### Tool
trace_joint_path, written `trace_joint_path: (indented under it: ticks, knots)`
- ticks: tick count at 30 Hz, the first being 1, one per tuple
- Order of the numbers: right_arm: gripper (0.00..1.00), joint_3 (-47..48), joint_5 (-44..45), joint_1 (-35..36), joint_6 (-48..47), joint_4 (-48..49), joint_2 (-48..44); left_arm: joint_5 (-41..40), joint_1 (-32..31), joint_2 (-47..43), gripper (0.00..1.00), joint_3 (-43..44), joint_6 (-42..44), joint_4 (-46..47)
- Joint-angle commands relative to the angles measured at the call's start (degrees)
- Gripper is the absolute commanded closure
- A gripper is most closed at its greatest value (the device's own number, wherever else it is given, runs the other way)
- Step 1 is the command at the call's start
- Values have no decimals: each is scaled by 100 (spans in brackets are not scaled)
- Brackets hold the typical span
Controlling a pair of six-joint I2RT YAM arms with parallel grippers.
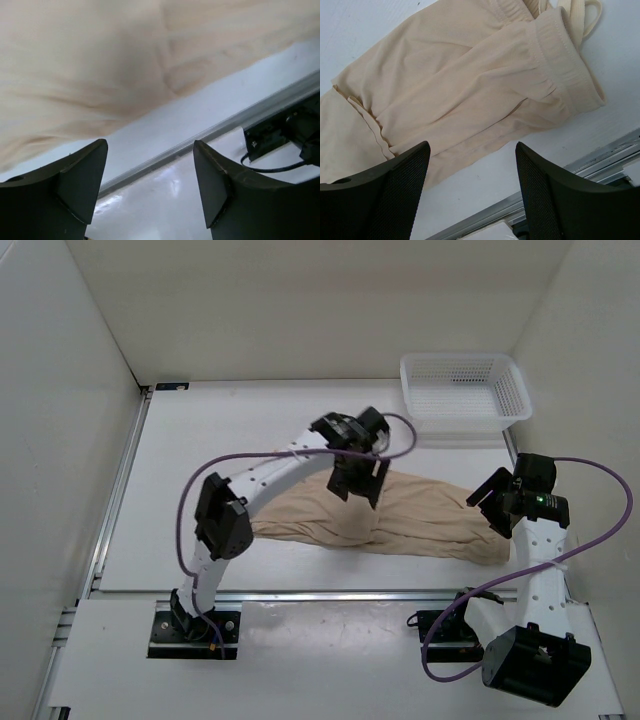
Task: Fold and stack the trousers
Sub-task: Fold the trousers
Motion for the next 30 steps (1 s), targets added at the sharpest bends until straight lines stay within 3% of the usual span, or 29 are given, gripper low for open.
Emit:
trace_joint_path:
  ticks: [1, 3, 5, 8, 11, 17, 24, 27, 28, 29, 30]
  knots:
    - [26, 107, -23, 42, -126, -78, -54, 112, 1044, -1137, 21, -416, 140, 380]
    - [26, 107, -76, 42, -126, -78, -54, 593, 2028, -1296, 24, -1155, 140, 593]
    - [26, 107, -76, 42, -126, -78, -115, 805, 2835, -1393, 19, -1786, 140, 786]
    - [26, 107, -76, 95, -126, -78, -168, 430, 3566, -1656, 14, -2498, 323, 1024]
    - [26, 55, -76, 95, -126, -17, -168, 559, 3998, -1499, 8, -2808, 718, 1183]
    - [26, 55, -76, 95, -126, -17, -168, 762, 4185, -902, 8, -3433, 773, 1710]
    - [26, 55, -76, 95, -126, 36, -63, 823, 3930, -558, 10, -3732, 834, 1842]
    - [26, 55, -129, 95, -126, 36, -63, 1105, 3930, -409, 18, -3785, 834, 1991]
    - [26, 55, -129, 95, -126, 36, -63, 1053, 3930, -409, 25, -3706, 834, 1991]
    - [26, 55, -129, 95, -126, 36, -63, 1052, 3930, -356, 35, -3645, 782, 1991]
    - [26, 55, -181, 95, -126, 36, -63, 1052, 3930, -356, 67, -3644, 781, 1991]
